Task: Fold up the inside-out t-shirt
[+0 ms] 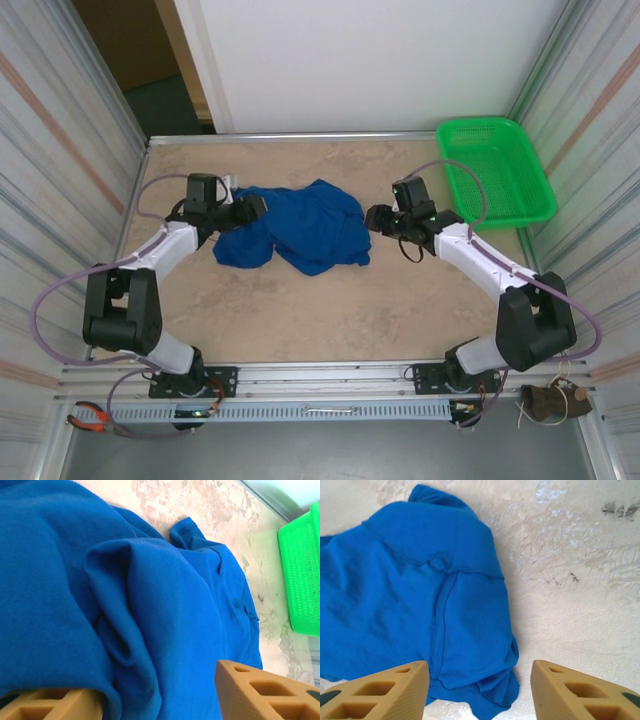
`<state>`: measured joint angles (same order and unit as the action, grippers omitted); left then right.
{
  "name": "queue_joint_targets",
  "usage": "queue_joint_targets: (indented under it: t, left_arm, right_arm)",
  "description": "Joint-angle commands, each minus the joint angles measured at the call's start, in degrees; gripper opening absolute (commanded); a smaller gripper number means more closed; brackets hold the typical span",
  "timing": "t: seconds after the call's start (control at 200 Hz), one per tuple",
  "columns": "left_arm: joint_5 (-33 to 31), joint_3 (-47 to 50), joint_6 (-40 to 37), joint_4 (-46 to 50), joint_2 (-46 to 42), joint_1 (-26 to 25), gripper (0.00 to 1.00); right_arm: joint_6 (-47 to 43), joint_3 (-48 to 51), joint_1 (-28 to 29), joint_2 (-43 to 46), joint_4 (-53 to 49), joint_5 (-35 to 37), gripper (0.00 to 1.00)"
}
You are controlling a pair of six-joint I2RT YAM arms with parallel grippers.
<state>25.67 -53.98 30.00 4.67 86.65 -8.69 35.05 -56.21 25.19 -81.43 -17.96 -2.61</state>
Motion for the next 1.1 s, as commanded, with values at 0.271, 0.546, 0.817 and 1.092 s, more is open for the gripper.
queue_joint_targets:
  t: [0.271,0.546,0.817,1.092]
  left_arm:
    - [-21.8,-0.7,-17.0,6.7,-6.2,-20.4,0.68]
    - [-33.3,-4.6,-26.5,6.2,2.9,-34.9,0.72]
    - [-39.9,-9.3,-33.0,4.7,13.4,-40.3,0.78]
    - [-38.2,-16.2,-34.2,7.2,22.9,-37.6,0.62]
  right_arm:
    - [0.7,7.9,6.2,-3.3,1.9,7.5,0.66]
    - [3.6,11.9,-2.7,3.6,1.6,3.9,0.69]
    - [3.3,16.7,-5.7,11.5,0.2,2.5,0.71]
    - [3.5,19.0,-6.0,15.5,1.4,-1.2,0.71]
